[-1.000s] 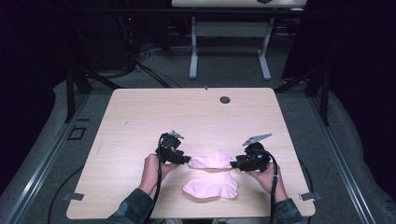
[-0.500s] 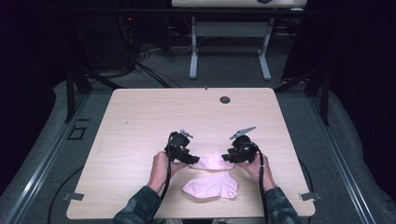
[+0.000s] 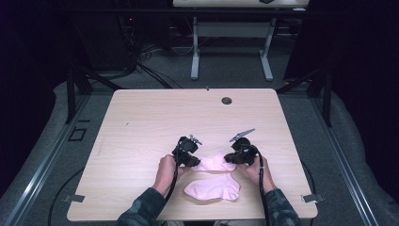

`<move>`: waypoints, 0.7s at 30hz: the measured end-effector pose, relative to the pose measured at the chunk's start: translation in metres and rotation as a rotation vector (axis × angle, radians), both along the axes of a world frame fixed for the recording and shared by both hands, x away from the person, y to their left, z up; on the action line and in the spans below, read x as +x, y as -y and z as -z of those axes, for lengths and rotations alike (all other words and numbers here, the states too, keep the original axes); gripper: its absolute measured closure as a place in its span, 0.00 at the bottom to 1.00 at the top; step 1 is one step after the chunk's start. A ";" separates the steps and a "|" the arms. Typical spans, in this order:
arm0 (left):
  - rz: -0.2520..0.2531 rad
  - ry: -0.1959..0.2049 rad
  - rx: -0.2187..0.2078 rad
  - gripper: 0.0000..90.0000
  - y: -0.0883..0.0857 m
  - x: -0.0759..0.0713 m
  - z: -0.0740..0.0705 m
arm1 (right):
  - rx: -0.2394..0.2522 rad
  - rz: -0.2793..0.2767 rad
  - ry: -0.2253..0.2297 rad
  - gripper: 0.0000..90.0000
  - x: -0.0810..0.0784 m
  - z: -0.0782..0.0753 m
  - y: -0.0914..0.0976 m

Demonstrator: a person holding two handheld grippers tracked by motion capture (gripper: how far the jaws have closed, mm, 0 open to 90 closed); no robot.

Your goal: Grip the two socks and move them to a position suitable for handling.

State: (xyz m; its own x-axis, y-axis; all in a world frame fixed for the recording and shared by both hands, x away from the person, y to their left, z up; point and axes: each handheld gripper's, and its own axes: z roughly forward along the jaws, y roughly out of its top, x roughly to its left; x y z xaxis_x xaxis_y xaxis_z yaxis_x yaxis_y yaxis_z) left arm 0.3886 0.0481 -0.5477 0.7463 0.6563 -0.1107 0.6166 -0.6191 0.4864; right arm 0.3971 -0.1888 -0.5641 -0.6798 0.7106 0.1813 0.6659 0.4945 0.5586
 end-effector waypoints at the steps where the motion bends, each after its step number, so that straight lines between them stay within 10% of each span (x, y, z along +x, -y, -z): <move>1: 0.002 0.007 -0.002 0.94 -0.001 0.000 0.000 | -0.002 0.005 0.001 0.94 0.000 0.000 0.001; 8: 0.025 0.097 -0.038 0.93 -0.009 -0.009 -0.013 | -0.001 0.126 0.020 0.95 0.000 -0.001 0.008; 16: 0.071 0.063 0.004 0.76 -0.020 -0.022 -0.007 | -0.001 0.218 0.037 0.94 -0.002 -0.001 0.014; 21: -0.010 0.065 -0.077 0.61 -0.030 -0.016 -0.021 | 0.029 0.234 0.057 0.89 -0.006 -0.005 0.021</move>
